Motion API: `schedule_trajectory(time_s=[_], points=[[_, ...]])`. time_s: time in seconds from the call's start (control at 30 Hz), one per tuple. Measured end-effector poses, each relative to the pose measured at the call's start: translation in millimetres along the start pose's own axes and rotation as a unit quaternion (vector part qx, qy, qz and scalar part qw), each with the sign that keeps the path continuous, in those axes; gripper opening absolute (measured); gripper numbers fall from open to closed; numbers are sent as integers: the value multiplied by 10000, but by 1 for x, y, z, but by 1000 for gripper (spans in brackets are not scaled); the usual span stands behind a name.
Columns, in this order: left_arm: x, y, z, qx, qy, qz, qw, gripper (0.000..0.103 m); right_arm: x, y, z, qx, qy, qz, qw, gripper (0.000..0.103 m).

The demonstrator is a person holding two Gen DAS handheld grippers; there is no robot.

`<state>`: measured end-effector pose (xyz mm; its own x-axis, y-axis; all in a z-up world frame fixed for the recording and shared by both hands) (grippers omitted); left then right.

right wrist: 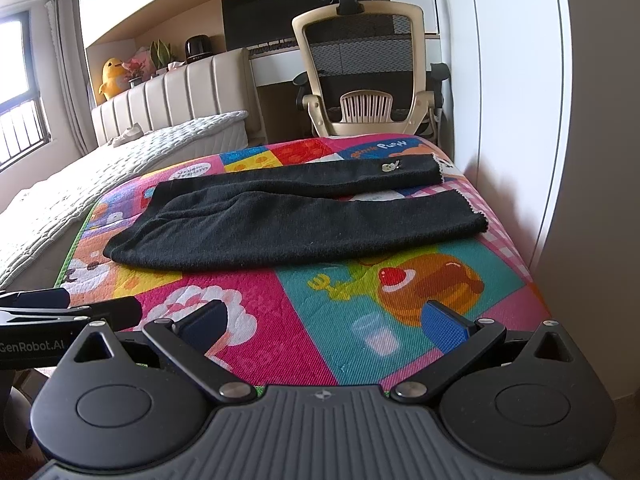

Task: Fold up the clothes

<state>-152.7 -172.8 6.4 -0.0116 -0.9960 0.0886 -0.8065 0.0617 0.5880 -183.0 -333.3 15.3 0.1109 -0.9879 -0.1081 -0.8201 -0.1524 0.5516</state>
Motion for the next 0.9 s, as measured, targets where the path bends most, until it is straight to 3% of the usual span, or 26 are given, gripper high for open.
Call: schedule_trajectory(time_s=[0.7, 0.9], points=[[-3, -5, -4, -74, 67, 75, 9999, 103, 2, -1, -4, 29, 53, -105, 9999, 103], [-10, -16, -18, 4, 169, 542, 9984, 103, 6, -10, -19, 291, 451, -364, 9979, 103]])
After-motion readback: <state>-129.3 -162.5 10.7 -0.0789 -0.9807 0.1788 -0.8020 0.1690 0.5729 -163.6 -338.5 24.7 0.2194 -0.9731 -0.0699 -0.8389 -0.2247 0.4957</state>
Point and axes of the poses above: each gripper's, at about its wrist camera, not at the fingertips, and y roughly against the way its jaws point, x to its right, z to its underside, the point moved 3 cm from there along -y, roughly the way its jaws point, and after that the axes turned 3 degrees about y, right-handed, at the moved point
